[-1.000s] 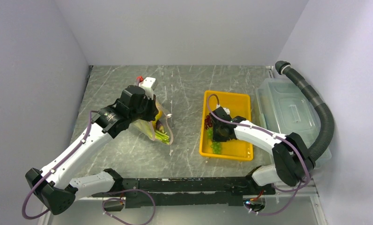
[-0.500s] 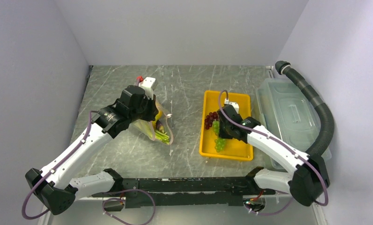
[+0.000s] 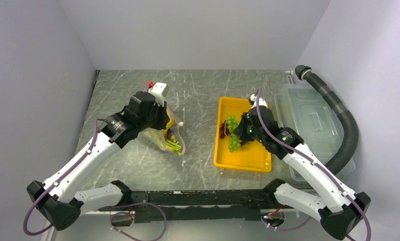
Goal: Place the food in the zip-top bag and seal the zipper
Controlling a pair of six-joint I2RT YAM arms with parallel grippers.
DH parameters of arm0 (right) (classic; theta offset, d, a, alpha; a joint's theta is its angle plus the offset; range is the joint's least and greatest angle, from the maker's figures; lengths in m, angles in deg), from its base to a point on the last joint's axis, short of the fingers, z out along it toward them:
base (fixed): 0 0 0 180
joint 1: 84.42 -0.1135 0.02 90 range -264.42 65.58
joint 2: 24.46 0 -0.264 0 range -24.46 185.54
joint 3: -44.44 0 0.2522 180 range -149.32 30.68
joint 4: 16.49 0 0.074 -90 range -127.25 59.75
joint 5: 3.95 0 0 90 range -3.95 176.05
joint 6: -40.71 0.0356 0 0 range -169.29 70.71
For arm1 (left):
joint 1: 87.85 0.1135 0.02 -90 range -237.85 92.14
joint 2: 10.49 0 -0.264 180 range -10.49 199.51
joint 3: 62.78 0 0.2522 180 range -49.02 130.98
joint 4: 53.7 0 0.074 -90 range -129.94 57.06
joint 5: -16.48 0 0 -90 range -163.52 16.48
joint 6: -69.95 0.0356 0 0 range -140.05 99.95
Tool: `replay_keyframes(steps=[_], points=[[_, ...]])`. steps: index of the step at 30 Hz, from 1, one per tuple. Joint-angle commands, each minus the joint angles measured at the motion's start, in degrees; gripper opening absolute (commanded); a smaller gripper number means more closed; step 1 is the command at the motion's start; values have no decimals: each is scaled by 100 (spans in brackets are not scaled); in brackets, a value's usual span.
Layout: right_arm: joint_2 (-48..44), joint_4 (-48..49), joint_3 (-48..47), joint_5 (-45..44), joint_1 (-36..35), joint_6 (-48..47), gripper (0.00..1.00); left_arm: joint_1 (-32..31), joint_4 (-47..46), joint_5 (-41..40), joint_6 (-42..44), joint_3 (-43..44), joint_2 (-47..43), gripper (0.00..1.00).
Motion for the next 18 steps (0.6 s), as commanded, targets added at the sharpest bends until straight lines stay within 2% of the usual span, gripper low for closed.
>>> replay_keyframes(steps=[1,9,18], points=[[-181,492,-356,891,-60,-332,0,27,-222,-17,45,118,-102,0],[-54,988,-659,2129,-451,-631,0,34,-223,2,45,123,-93,0],[733,1096,-1210,1923,-1565,-663,0,35,-233,39,42,121,-97,0]])
